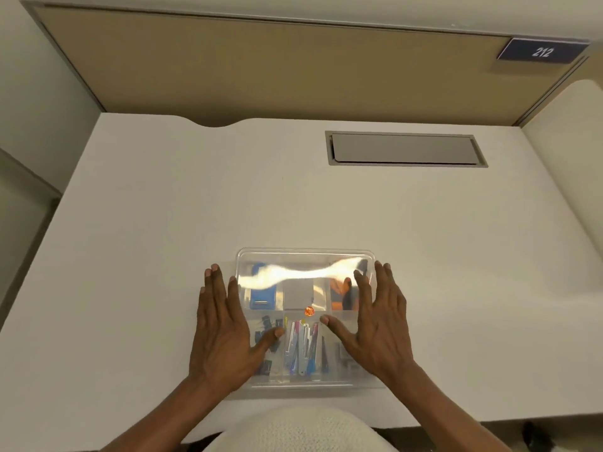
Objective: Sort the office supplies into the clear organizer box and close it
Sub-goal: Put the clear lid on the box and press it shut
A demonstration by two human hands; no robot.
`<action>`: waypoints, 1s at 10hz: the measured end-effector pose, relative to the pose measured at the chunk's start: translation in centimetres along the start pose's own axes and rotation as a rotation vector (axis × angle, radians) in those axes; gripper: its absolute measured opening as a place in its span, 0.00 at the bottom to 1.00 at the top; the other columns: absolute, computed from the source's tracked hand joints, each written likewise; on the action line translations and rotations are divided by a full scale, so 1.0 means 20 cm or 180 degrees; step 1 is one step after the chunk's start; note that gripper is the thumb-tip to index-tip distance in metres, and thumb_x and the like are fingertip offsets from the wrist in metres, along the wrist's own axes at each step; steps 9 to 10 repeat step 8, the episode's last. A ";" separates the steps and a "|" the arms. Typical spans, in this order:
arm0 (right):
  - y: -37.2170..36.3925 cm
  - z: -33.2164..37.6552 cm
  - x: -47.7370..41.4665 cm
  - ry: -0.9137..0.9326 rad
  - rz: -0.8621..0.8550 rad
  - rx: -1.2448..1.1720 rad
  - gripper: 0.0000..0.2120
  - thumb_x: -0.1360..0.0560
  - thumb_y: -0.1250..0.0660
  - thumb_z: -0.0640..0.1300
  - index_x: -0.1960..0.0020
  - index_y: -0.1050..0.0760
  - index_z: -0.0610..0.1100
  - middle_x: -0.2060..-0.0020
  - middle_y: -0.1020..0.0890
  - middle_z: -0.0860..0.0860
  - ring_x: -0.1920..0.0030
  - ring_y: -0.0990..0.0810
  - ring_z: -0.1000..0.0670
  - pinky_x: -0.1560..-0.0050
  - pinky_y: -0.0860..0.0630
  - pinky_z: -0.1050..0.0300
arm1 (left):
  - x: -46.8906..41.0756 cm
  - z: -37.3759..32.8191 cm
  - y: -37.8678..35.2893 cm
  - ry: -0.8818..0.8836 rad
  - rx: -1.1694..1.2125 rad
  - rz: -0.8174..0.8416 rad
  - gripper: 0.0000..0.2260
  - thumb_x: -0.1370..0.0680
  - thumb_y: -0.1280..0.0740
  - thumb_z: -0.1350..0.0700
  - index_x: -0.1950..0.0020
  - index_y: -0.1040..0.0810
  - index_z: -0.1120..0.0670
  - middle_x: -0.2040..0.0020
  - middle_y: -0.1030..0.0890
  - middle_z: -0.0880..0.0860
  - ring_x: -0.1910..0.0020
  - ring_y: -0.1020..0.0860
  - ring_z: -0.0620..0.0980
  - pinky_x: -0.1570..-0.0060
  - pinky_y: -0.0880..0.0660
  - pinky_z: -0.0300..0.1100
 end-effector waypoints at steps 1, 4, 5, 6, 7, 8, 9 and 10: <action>-0.09 -0.01 -0.08 -0.0015 0.0207 -0.0023 0.52 0.27 0.48 0.79 0.17 0.58 0.48 0.17 0.59 0.42 0.18 0.61 0.42 0.21 0.43 0.36 | -0.18 0.02 0.02 -0.0334 0.0223 0.0116 0.54 0.27 0.43 0.23 0.17 0.60 0.57 0.16 0.61 0.57 0.16 0.58 0.56 0.20 0.46 0.58; -0.18 -0.03 -0.10 0.0004 0.0093 0.0054 0.53 0.28 0.46 0.79 0.17 0.57 0.49 0.17 0.58 0.43 0.17 0.58 0.40 0.22 0.41 0.37 | -0.28 0.09 -0.11 -0.0391 0.0696 0.0318 0.51 0.27 0.45 0.22 0.17 0.66 0.48 0.16 0.63 0.48 0.16 0.59 0.51 0.19 0.47 0.57; -0.18 -0.03 -0.10 0.0015 0.0139 0.0075 0.53 0.28 0.46 0.80 0.17 0.57 0.49 0.17 0.58 0.42 0.17 0.59 0.40 0.22 0.42 0.37 | -0.28 0.08 -0.12 -0.0397 0.0698 0.0305 0.51 0.27 0.46 0.22 0.17 0.66 0.48 0.16 0.63 0.48 0.16 0.59 0.51 0.19 0.48 0.58; -0.17 -0.03 -0.10 0.0035 0.0173 0.0138 0.52 0.28 0.47 0.79 0.17 0.57 0.49 0.17 0.58 0.42 0.17 0.59 0.40 0.22 0.42 0.34 | -0.29 0.09 -0.13 -0.0430 0.0469 0.0302 0.51 0.27 0.49 0.21 0.18 0.68 0.48 0.16 0.64 0.49 0.16 0.60 0.52 0.18 0.50 0.57; -0.14 -0.01 -0.09 0.0019 0.0181 0.0264 0.52 0.28 0.48 0.80 0.17 0.57 0.49 0.17 0.58 0.40 0.18 0.59 0.39 0.21 0.44 0.33 | -0.28 0.08 -0.11 -0.0410 0.0174 0.0296 0.51 0.26 0.49 0.22 0.17 0.67 0.51 0.16 0.64 0.53 0.16 0.61 0.55 0.19 0.49 0.61; -0.12 -0.01 -0.09 -0.0039 0.0209 0.0225 0.51 0.28 0.49 0.80 0.16 0.55 0.49 0.18 0.57 0.40 0.18 0.59 0.40 0.21 0.47 0.33 | -0.27 0.07 -0.08 -0.0484 -0.0012 0.0205 0.50 0.26 0.50 0.22 0.17 0.64 0.51 0.16 0.61 0.56 0.16 0.57 0.59 0.21 0.46 0.65; -0.12 -0.01 -0.09 -0.0039 0.0209 0.0225 0.51 0.28 0.49 0.80 0.16 0.55 0.49 0.18 0.57 0.40 0.18 0.59 0.40 0.21 0.47 0.33 | -0.27 0.07 -0.08 -0.0484 -0.0012 0.0205 0.50 0.26 0.50 0.22 0.17 0.64 0.51 0.16 0.61 0.56 0.16 0.57 0.59 0.21 0.46 0.65; -0.12 -0.01 -0.09 -0.0039 0.0209 0.0225 0.51 0.28 0.49 0.80 0.16 0.55 0.49 0.18 0.57 0.40 0.18 0.59 0.40 0.21 0.47 0.33 | -0.27 0.07 -0.08 -0.0484 -0.0012 0.0205 0.50 0.26 0.50 0.22 0.17 0.64 0.51 0.16 0.61 0.56 0.16 0.57 0.59 0.21 0.46 0.65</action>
Point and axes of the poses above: each hand's wrist, its own x-axis away from the middle knuckle, its own y-axis out of the back of the hand, z = x × y, the point moved 2 cm from there along -x, towards the middle knuckle
